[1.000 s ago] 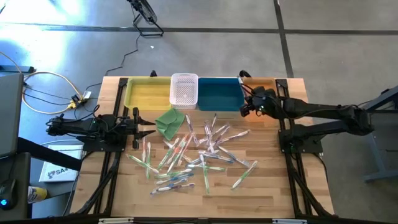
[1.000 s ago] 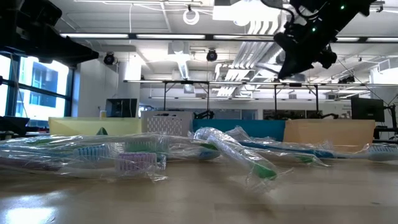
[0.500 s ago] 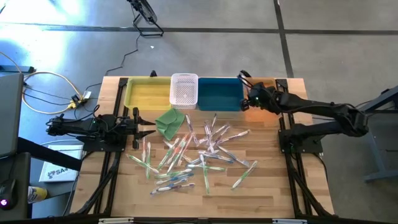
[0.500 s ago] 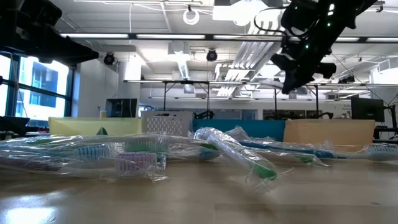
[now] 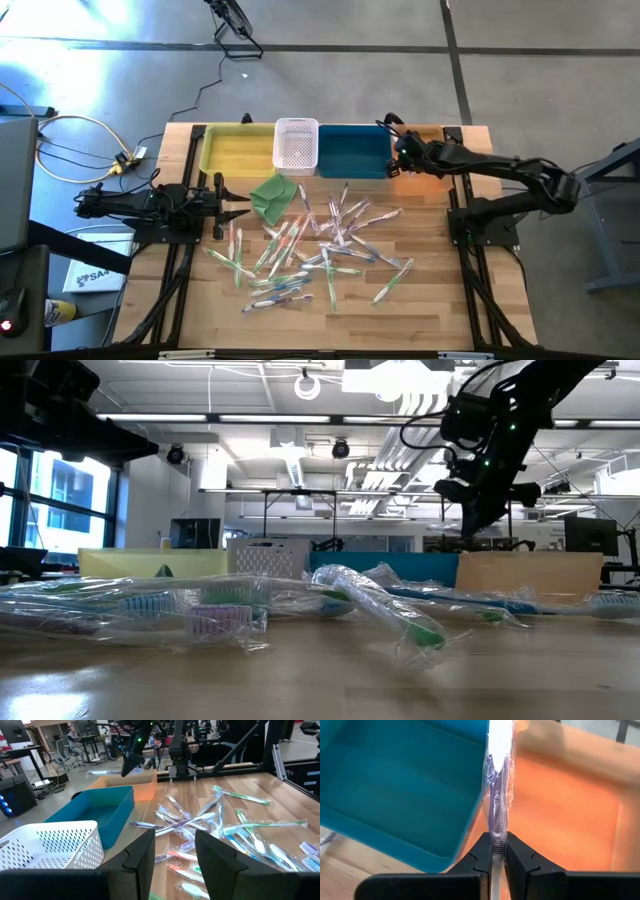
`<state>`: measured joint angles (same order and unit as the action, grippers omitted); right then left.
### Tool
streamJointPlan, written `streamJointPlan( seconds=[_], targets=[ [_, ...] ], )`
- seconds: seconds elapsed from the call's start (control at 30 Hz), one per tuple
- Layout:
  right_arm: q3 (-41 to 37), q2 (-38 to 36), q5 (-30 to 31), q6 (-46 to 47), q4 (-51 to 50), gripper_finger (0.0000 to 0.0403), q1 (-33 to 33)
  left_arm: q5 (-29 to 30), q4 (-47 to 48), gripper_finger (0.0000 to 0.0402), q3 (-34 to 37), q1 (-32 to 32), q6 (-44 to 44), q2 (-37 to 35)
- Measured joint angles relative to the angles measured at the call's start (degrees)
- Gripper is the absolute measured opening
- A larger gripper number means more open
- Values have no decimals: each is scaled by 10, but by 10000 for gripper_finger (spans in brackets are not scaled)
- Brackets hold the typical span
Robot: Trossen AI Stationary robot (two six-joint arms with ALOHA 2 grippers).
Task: Pick & Place Toothbrushes
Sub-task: Put the violet toothbrush into the orange bin
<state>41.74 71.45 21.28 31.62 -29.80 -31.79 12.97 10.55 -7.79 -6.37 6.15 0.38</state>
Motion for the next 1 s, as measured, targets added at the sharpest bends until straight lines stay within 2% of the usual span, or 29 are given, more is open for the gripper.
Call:
streamJointPlan(
  seconds=[0.5,1.0],
  targets=[
    [0,57,-5,18,-76,19,-45,3,0,136,0,0,0,0],
    [0,115,8,17,-70,20,-52,3,0,136,0,0,0,0]
  ],
)
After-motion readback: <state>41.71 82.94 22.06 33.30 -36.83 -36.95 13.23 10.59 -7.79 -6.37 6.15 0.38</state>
